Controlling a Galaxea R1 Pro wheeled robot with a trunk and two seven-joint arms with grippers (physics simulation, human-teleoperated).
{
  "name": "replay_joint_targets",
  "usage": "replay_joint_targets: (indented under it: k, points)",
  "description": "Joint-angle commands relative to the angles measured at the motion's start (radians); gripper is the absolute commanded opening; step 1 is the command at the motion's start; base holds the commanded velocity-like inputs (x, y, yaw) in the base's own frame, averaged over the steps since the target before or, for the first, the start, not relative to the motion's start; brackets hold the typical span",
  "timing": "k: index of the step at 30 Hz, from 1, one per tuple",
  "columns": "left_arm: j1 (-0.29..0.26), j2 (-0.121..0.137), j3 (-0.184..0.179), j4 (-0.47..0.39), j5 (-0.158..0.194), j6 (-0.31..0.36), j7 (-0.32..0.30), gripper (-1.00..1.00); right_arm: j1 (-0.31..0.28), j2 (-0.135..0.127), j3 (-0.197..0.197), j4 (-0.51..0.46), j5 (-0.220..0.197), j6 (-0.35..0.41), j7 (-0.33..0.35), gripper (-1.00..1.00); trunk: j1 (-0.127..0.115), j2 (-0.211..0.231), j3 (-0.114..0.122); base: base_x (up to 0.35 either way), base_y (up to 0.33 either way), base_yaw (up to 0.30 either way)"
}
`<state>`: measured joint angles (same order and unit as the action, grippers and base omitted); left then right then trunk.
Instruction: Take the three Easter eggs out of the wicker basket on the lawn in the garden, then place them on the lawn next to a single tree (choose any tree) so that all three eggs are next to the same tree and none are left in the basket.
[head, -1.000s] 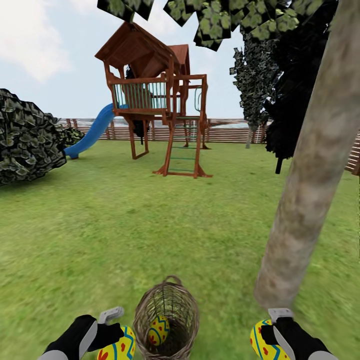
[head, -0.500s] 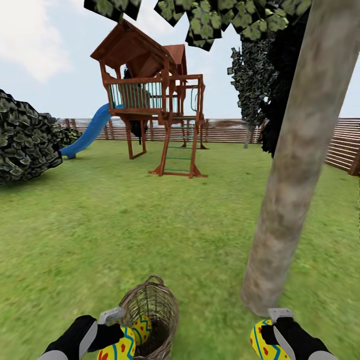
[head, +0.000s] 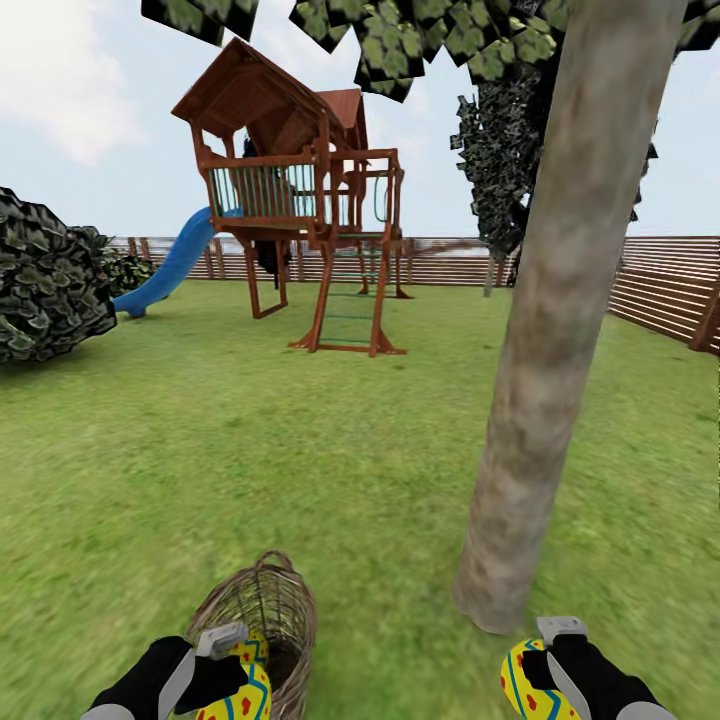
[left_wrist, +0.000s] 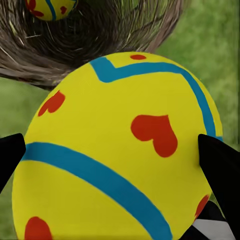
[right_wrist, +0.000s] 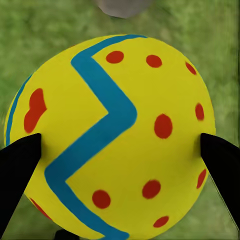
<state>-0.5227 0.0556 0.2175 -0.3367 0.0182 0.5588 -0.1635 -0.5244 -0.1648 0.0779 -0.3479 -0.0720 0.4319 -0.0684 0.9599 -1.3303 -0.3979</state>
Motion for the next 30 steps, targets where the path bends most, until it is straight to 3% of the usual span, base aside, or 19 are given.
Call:
replay_joint_targets:
  k: [1, 30]
  points:
    - [0.000, 0.000, 0.006, -0.002, 0.002, 0.007, -0.002, -1.00, 0.000, -0.001, 0.008, -0.002, -0.008, 0.005, -0.005, -1.00, 0.000, -0.001, -0.001, 0.000, -0.331, 0.000]
    - [0.000, 0.000, 0.006, -0.001, 0.002, 0.007, -0.002, -1.00, 0.000, -0.001, 0.008, -0.002, -0.008, 0.005, -0.006, -1.00, 0.000, -0.001, -0.001, 0.000, -0.330, 0.000]
